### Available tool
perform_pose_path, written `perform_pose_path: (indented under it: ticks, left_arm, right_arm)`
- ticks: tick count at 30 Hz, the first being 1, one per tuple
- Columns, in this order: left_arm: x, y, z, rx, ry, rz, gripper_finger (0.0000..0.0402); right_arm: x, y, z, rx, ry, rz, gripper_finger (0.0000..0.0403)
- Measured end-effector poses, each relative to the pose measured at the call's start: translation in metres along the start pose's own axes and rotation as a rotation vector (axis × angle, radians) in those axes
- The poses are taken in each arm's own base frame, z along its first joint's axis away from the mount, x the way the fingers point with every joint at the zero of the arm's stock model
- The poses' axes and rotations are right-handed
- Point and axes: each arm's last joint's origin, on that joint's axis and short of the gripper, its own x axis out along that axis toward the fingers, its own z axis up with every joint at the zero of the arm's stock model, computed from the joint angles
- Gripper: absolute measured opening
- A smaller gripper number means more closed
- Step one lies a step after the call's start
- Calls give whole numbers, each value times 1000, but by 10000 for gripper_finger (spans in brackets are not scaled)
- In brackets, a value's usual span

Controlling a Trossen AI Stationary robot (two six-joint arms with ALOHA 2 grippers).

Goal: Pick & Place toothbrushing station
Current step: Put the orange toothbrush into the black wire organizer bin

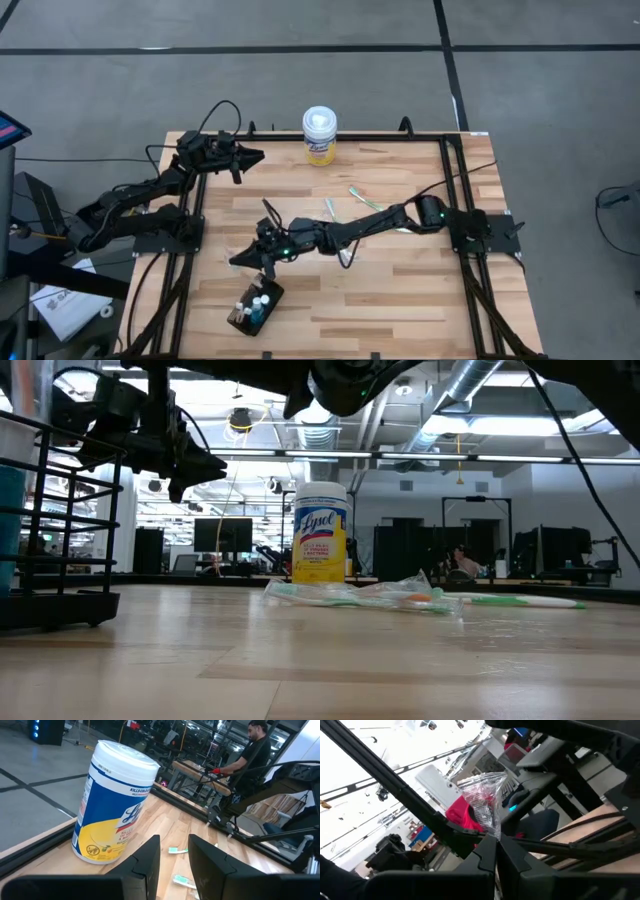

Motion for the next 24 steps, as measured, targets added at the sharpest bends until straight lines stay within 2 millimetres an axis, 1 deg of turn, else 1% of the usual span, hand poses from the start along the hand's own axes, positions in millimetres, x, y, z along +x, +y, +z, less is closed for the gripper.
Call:
perform_pose_path:
  ticks: [6, 10, 15, 18, 20, 24]
  left_arm:
    - [0, 0, 0, 1, 0, 0, 95]
    - [0, 0, 0, 2, 0, 0, 95]
    - [0, 0, 0, 26, 0, 0, 95]
    - [0, 0, 0, 27, 0, 3, 95]
    - [0, 1, 0, 27, 0, 3, 95]
    - [0, 1, 0, 28, 0, 3, 95]
  right_arm:
    - [-1, -5, 7, -20, -15, -8, 0]
    - [-1, -5, 5, -32, -7, -12, 0]
    - [0, -2, 3, -44, -8, 0, 0]
    - [0, 4, 2, -59, -31, 30, 0]
    - [1, 7, 1, -80, -42, 43, 0]
    - [1, 8, -1, -175, -62, 11, 0]
